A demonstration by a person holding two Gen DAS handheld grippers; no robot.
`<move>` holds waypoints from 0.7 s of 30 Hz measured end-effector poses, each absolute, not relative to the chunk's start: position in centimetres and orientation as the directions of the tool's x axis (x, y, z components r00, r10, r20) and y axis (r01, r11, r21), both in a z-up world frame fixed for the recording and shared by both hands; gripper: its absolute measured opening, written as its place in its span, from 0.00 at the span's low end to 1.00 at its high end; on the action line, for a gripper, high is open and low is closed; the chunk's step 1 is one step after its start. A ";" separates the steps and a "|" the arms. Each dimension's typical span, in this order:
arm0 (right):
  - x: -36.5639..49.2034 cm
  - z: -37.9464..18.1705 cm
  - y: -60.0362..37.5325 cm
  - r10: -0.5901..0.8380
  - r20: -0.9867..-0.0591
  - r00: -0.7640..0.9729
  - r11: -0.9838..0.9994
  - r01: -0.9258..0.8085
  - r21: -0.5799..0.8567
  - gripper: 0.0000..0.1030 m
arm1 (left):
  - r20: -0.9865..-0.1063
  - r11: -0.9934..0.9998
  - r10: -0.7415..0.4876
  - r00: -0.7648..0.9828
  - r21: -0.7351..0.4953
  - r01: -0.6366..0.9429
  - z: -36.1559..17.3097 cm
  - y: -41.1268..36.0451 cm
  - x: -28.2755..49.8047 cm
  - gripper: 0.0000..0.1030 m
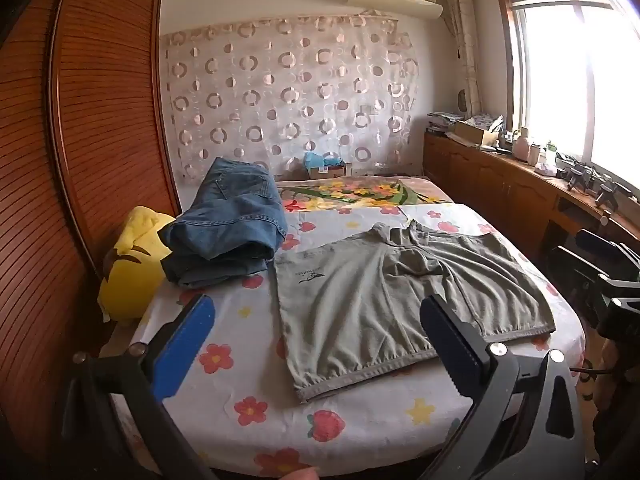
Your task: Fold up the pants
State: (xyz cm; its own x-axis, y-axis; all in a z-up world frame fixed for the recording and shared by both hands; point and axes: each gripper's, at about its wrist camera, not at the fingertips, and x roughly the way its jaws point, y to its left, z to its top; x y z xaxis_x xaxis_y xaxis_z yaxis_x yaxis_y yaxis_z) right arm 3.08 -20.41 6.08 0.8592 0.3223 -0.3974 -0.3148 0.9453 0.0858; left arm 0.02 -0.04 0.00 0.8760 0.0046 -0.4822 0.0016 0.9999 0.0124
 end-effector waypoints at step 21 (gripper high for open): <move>3.0 6.0 -20.1 0.324 -0.386 0.864 0.945 -0.313 0.093 1.00 | -0.471 1.000 0.007 0.882 0.013 -0.001 0.0 -0.1 0.0 1.00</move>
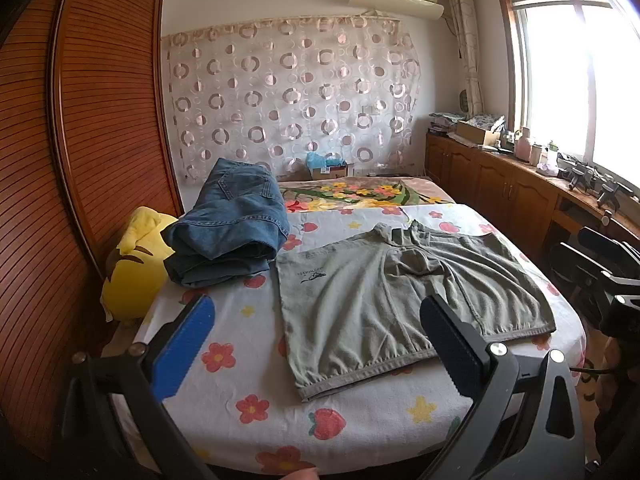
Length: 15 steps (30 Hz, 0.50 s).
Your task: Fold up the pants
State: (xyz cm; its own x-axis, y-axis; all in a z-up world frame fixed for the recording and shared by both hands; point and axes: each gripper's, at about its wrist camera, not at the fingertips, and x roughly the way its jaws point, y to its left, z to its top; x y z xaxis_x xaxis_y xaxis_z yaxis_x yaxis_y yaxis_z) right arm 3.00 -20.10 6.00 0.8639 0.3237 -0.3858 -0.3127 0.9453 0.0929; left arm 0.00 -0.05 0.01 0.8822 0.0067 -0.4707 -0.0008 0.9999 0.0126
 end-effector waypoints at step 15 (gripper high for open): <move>2.9 6.6 -20.4 0.324 -0.381 0.866 0.945 -0.313 0.092 1.00 | -0.470 1.000 0.008 0.883 0.016 0.000 0.0 -0.1 0.1 1.00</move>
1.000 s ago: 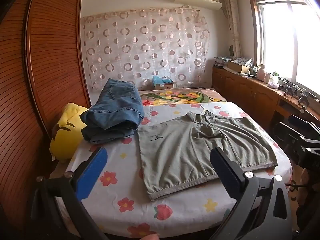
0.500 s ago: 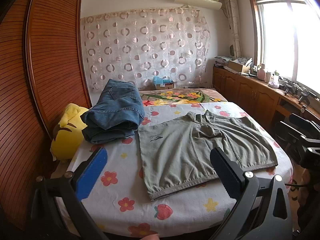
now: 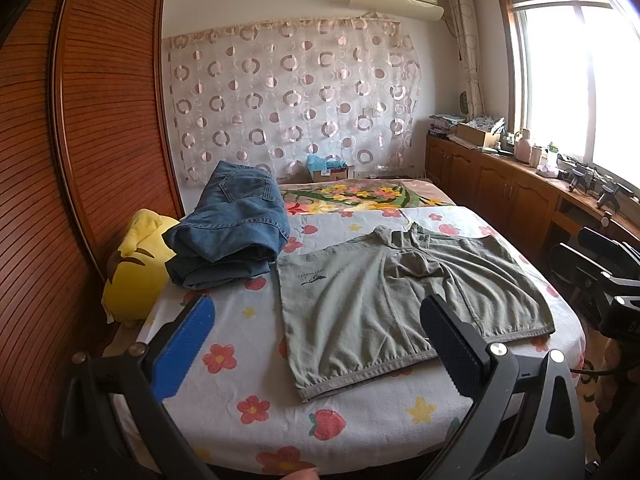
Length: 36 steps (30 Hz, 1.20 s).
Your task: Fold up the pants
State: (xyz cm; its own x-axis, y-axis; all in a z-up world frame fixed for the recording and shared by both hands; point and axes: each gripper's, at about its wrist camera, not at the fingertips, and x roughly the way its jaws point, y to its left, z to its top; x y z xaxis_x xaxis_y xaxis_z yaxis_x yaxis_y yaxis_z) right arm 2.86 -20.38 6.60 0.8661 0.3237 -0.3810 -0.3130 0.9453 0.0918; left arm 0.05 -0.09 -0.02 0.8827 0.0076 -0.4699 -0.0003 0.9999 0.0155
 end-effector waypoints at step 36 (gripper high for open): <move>2.9 6.3 -20.2 0.324 -0.377 0.868 0.945 -0.313 0.093 1.00 | -0.465 1.000 0.009 0.885 0.019 0.000 0.0 -0.1 0.0 1.00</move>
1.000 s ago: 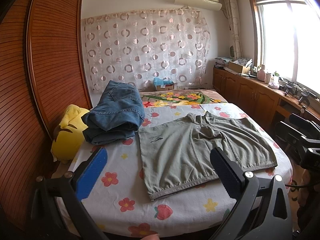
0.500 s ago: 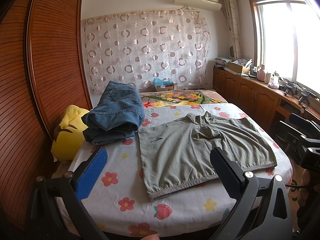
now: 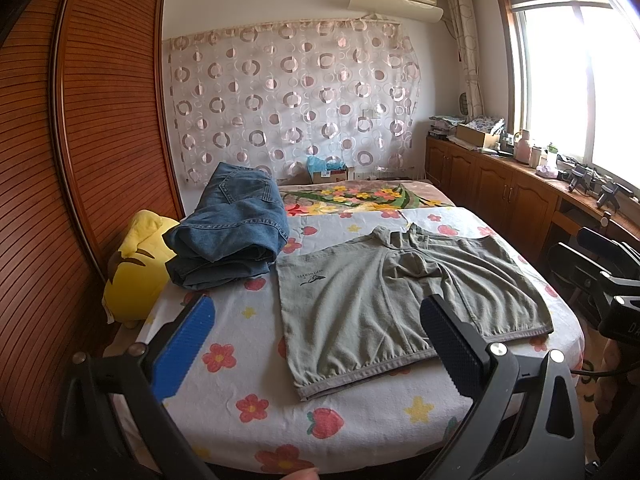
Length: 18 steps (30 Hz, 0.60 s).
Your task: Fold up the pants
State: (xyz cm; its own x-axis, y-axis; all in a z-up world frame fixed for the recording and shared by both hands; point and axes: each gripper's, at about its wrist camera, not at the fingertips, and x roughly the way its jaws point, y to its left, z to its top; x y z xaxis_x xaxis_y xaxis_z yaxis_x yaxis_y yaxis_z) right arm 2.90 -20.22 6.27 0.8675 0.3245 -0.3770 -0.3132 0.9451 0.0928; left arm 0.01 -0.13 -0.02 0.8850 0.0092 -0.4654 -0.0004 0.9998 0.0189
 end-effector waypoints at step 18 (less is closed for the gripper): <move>2.9 6.5 -20.2 0.324 -0.385 0.864 0.945 -0.314 0.091 1.00 | -0.481 1.000 -0.006 0.877 0.015 0.015 0.4 -0.2 0.0 1.00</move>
